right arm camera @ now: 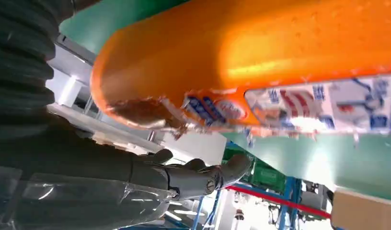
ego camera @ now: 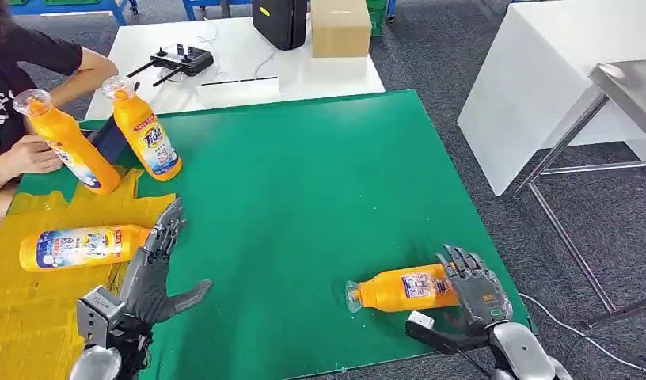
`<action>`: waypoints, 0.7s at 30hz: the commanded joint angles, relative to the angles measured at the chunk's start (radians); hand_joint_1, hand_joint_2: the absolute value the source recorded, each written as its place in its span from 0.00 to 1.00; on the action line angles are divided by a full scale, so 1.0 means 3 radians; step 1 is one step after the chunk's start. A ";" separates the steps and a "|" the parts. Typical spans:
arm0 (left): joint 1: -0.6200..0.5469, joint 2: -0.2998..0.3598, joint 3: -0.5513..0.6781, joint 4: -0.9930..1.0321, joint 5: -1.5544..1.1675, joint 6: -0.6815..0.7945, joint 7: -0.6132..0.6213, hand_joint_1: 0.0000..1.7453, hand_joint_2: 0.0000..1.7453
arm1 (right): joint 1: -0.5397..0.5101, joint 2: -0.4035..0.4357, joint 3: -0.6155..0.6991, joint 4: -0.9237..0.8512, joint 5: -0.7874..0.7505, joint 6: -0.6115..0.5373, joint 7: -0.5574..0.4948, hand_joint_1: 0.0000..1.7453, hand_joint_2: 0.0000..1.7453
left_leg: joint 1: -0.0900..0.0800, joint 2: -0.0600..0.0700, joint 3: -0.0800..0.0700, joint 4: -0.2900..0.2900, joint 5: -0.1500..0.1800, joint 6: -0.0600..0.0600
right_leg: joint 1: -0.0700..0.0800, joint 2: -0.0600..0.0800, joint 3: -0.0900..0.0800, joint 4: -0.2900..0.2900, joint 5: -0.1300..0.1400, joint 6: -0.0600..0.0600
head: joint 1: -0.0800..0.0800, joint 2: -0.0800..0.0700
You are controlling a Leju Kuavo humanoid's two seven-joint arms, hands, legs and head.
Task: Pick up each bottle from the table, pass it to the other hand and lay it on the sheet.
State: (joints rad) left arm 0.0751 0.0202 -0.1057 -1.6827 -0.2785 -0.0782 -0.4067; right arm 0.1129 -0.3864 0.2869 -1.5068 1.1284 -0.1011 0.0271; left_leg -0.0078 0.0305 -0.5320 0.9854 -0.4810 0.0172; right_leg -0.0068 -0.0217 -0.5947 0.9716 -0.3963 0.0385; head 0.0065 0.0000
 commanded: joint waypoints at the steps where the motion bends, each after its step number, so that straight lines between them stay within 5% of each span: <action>1: -0.0135 -0.0043 -0.0021 0.0255 0.0040 -0.0038 0.0022 0.00 1.00 | -0.0271 0.0110 0.0094 0.0568 0.0058 0.0120 0.0012 0.00 1.00 | 0.0006 -0.0006 0.0014 -0.0005 -0.0001 -0.0005 | 0.0004 0.0005 0.0015 -0.0008 0.0000 -0.0003 | -0.0001 0.0000; 7: -0.0149 -0.0050 -0.0017 0.0283 0.0066 -0.0055 0.0028 0.00 1.00 | -0.0345 0.0078 0.0131 0.0727 0.0091 0.0227 0.0055 0.00 1.00 | 0.0005 -0.0007 0.0013 -0.0004 0.0000 -0.0004 | 0.0003 0.0003 0.0014 -0.0008 0.0001 -0.0002 | -0.0001 0.0000; 9: -0.0159 -0.0056 -0.0011 0.0304 0.0090 -0.0065 0.0035 0.00 1.00 | -0.0397 0.0109 0.0148 0.0832 0.0098 0.0248 0.0055 0.08 1.00 | 0.0009 -0.0012 0.0020 -0.0004 -0.0001 -0.0006 | 0.0007 0.0006 0.0024 -0.0011 0.0001 -0.0003 | 0.0000 0.0000; 10: -0.0160 -0.0055 -0.0011 0.0307 0.0090 -0.0066 0.0035 0.00 1.00 | -0.0409 0.0118 0.0157 0.0855 0.0103 0.0252 0.0055 0.28 1.00 | 0.0005 -0.0007 0.0019 -0.0005 0.0001 -0.0004 | 0.0004 0.0003 0.0021 -0.0009 0.0002 -0.0002 | -0.0001 0.0000; 11: -0.0160 -0.0058 -0.0012 0.0309 0.0094 -0.0068 0.0036 0.00 1.00 | -0.0419 0.0119 0.0166 0.0875 0.0108 0.0257 0.0055 0.88 1.00 | 0.0007 -0.0011 0.0022 -0.0005 0.0001 -0.0005 | 0.0006 0.0003 0.0026 -0.0011 0.0002 -0.0003 | 0.0000 0.0000; 12: -0.0161 -0.0061 -0.0014 0.0312 0.0099 -0.0071 0.0037 0.00 1.00 | -0.0428 0.0124 0.0171 0.0894 0.0108 0.0260 0.0054 0.95 1.00 | 0.0007 -0.0009 0.0023 -0.0005 0.0001 -0.0005 | 0.0005 0.0003 0.0026 -0.0010 0.0002 -0.0003 | -0.0001 0.0000; 21: -0.0192 -0.0073 -0.0014 0.0335 0.0119 -0.0080 0.0045 0.00 1.00 | -0.0508 0.0110 0.0245 0.0990 0.0147 0.0310 0.0061 1.00 1.00 | 0.0006 -0.0012 0.0030 -0.0005 0.0000 -0.0005 | 0.0005 0.0000 0.0033 -0.0010 0.0000 -0.0003 | -0.0001 0.0000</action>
State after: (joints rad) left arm 0.0589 0.0111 -0.1053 -1.6510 -0.2480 -0.0996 -0.3998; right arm -0.0100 -0.3681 0.3086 -1.3421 1.1665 -0.0313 0.0401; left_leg -0.0081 0.0309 -0.5250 0.9854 -0.4810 0.0173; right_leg -0.0071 -0.0213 -0.5881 0.9713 -0.3962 0.0385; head 0.0061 0.0000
